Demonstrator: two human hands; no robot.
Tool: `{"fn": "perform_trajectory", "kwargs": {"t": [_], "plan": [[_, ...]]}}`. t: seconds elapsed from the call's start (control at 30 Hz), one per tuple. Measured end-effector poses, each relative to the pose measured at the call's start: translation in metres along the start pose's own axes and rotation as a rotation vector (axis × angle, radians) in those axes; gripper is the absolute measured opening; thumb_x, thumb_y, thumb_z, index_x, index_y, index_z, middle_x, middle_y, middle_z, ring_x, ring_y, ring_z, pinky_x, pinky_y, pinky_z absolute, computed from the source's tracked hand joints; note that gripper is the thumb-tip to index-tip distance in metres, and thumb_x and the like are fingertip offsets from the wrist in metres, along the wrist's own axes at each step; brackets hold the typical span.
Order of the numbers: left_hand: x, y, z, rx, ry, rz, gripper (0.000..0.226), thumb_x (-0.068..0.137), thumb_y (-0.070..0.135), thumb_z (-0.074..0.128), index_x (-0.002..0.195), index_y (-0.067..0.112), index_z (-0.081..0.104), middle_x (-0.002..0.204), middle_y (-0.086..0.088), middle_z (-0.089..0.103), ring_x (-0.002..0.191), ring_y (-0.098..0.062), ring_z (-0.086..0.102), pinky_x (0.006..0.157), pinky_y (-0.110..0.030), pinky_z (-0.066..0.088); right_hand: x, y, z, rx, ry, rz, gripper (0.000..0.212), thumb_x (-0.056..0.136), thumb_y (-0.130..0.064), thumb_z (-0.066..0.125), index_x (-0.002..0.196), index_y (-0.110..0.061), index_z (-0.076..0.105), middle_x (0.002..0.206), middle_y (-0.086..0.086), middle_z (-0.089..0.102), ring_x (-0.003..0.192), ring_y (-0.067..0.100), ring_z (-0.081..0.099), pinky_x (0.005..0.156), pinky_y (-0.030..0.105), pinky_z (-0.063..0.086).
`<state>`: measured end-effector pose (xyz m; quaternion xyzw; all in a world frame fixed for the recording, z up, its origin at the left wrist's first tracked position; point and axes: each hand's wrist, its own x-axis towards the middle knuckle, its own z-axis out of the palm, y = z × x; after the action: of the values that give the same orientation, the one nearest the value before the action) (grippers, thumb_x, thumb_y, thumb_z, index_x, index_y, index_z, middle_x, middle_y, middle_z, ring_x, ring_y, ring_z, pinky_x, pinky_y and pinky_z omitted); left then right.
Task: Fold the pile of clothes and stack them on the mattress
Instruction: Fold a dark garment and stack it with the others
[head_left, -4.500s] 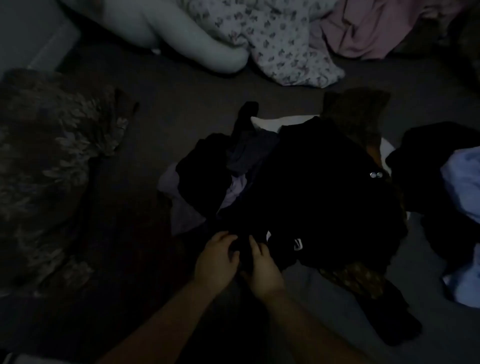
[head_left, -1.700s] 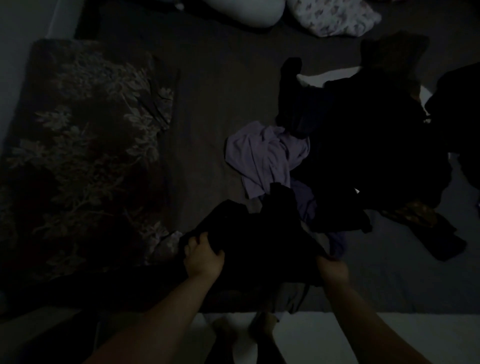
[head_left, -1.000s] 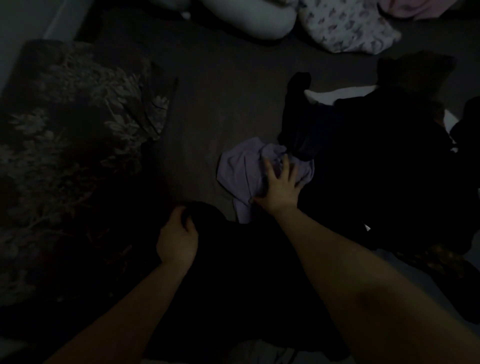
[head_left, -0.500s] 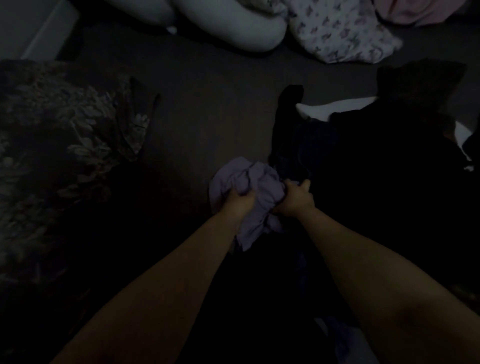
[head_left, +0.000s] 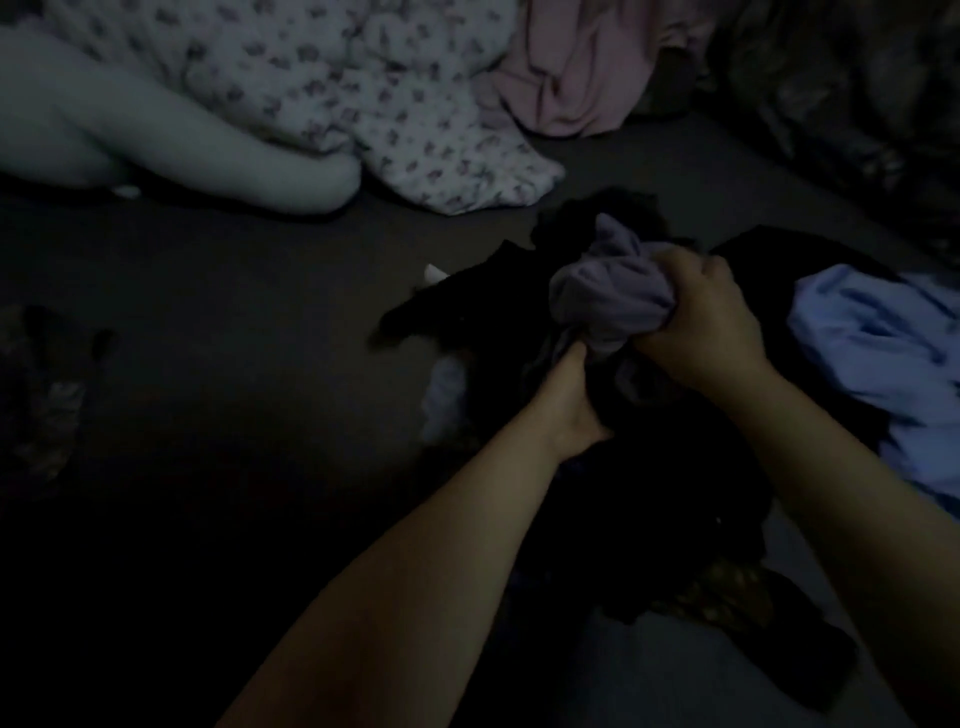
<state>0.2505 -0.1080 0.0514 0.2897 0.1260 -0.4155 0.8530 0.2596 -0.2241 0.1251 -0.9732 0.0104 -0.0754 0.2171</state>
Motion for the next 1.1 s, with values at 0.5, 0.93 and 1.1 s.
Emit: {"fn": "perform_trajectory", "kwargs": {"t": [0.5, 0.93, 1.1], "plan": [[0.008, -0.106, -0.066, 1.182, 0.213, 0.512, 0.049, 0.099, 0.004, 0.037, 0.146, 0.017, 0.028, 0.146, 0.011, 0.028, 0.136, -0.003, 0.022, 0.103, -0.002, 0.016, -0.029, 0.151, 0.058, 0.126, -0.396, 0.243, 0.086, 0.068, -0.07, 0.058, 0.133, -0.014, 0.051, 0.134, 0.012, 0.052, 0.126, 0.027, 0.046, 0.104, 0.04, 0.041], [-0.246, -0.097, -0.208, 1.497, 0.704, -0.044, 0.056, 0.083, 0.031, 0.042, 0.136, 0.013, 0.05, 0.137, -0.012, 0.051, 0.127, -0.031, 0.045, 0.108, -0.037, 0.035, -0.211, -0.051, 0.134, -0.069, -0.351, -0.366, 0.058, 0.077, -0.054, 0.045, 0.106, -0.008, 0.066, 0.121, 0.017, 0.06, 0.12, 0.037, 0.052, 0.099, 0.05, 0.038], [-0.327, -0.101, -0.262, 1.442, 1.158, -0.253, 0.069, 0.086, 0.048, 0.047, 0.144, 0.013, 0.034, 0.145, -0.024, 0.035, 0.133, -0.042, 0.031, 0.109, -0.046, 0.03, -0.253, -0.085, 0.195, 0.067, -0.859, -0.019, 0.045, 0.093, -0.028, 0.053, 0.132, -0.007, 0.048, 0.131, 0.017, 0.051, 0.118, 0.03, 0.05, 0.094, 0.031, 0.042]]}}
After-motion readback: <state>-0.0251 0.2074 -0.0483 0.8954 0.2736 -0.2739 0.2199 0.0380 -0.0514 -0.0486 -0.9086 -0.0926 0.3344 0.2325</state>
